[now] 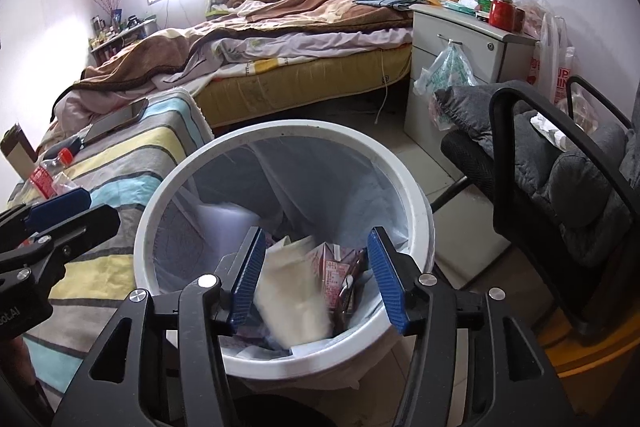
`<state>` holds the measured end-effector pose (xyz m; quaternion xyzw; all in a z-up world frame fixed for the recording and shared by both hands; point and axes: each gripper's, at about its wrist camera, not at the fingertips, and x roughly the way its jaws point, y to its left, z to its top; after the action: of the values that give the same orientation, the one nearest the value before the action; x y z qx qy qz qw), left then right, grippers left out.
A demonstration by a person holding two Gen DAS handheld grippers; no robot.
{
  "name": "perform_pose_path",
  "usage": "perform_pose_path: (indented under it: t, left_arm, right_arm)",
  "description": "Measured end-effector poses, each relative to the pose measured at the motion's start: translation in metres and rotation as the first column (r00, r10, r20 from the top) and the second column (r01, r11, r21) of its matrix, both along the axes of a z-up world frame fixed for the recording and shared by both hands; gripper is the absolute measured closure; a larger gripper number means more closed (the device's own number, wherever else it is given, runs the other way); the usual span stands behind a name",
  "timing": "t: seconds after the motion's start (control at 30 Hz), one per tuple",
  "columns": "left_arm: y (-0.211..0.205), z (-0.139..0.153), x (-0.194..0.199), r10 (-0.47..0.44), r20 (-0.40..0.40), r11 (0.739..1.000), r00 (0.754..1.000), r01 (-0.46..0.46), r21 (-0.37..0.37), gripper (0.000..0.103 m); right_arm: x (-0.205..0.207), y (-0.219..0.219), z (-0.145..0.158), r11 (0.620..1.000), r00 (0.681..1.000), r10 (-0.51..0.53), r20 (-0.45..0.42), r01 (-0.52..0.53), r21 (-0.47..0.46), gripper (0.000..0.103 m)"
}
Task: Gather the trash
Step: 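Carry the foam net and paper bag over the trash bin with both grippers, then open both grippers to drop the foam net and paper bag into the bin, then move both grippers back toward the white yogurt cup and red lid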
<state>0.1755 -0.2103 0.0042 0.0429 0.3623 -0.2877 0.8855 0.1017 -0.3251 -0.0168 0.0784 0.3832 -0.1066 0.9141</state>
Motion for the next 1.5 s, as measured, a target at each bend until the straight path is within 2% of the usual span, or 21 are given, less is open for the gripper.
perform_pose_path:
  t: [0.53, 0.97, 1.07, 1.33, 1.5]
  left_arm:
    - [0.036, 0.018, -0.022, 0.061, 0.058, 0.998, 0.996, -0.061, 0.002, 0.048]
    - [0.090, 0.030, -0.040, 0.141, 0.092, 0.990, 0.986, -0.139, -0.021, 0.048]
    - [0.103, 0.031, -0.044, 0.171, 0.111, 0.985, 0.979, -0.171, -0.010, 0.047]
    - [0.151, 0.034, -0.049, 0.253, 0.125, 0.967, 0.959, -0.251, -0.036, 0.047]
    - [0.184, 0.030, -0.053, 0.313, 0.128, 0.950, 0.941, -0.313, -0.020, 0.046]
  right_arm:
    - [-0.003, 0.019, 0.009, 1.000, 0.999, 0.023, 0.036, -0.023, 0.009, 0.048]
    - [-0.007, 0.053, 0.020, 0.997, 0.993, 0.082, 0.087, -0.083, 0.007, 0.048]
    - [-0.005, 0.062, 0.019, 0.995, 0.991, 0.102, 0.090, -0.104, 0.010, 0.048]
    - [-0.002, 0.090, 0.023, 0.988, 0.982, 0.154, 0.106, -0.155, 0.008, 0.048]
    - [0.000, 0.111, 0.024, 0.978, 0.973, 0.205, 0.109, -0.208, 0.010, 0.048]
